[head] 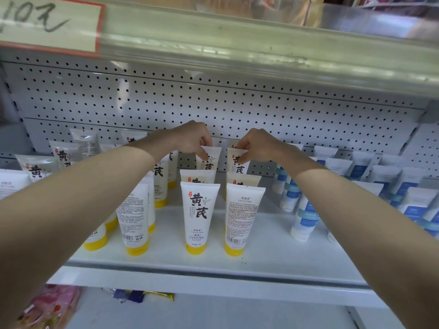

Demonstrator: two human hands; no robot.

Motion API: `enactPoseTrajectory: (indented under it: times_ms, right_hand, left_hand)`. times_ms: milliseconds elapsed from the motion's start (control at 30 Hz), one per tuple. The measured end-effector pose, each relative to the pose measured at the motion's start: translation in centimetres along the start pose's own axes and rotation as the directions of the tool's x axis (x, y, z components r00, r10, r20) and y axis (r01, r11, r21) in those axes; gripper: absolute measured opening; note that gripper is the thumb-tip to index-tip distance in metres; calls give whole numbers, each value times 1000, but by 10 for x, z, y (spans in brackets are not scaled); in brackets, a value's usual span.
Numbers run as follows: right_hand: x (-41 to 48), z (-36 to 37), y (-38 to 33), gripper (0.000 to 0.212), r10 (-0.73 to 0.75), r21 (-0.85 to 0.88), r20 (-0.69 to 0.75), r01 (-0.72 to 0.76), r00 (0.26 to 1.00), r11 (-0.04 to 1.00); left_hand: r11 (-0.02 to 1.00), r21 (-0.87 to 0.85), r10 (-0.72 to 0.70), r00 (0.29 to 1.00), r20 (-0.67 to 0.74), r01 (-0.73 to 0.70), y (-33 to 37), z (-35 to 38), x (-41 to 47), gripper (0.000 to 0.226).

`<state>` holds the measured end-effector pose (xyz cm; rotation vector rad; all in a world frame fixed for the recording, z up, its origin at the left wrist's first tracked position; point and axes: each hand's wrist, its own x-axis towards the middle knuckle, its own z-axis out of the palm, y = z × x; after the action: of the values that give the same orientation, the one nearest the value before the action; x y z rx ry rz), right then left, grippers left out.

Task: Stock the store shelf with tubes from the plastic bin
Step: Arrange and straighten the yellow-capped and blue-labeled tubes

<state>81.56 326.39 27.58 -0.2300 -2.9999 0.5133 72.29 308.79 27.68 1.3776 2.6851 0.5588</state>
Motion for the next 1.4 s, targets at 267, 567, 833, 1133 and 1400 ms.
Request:
enactPoseTrajectory:
  times_ms: [267,567,833,1133,1400]
  right_hand:
    - [-2,0,-1,40,5,3,-2,-5,1000,1000]
    - [-2,0,0,45,20,4,4,-20,1000,1000]
    - [-14,-9,-4,39,4,12,-14,-4,1000,1000]
    - [-44,-30,-18,38,-42,28,-70,44,997,999]
    - [-70,-35,-28,31,-37,63,-45,40,998,997]
  left_hand:
    - [1000,5,2,1000,-2,-2,-1,0,-1,27]
    - [1000,9,-17,1000,12,17,0,0,-2,30]
    - [999,-12,-53,998,-17,53,0,-8,-10,42]
    - [994,-111,-34,993,-116,21,17,-25,-45,44]
    - [992,-126,-5,999,-43,0,42,-32,-74,33]
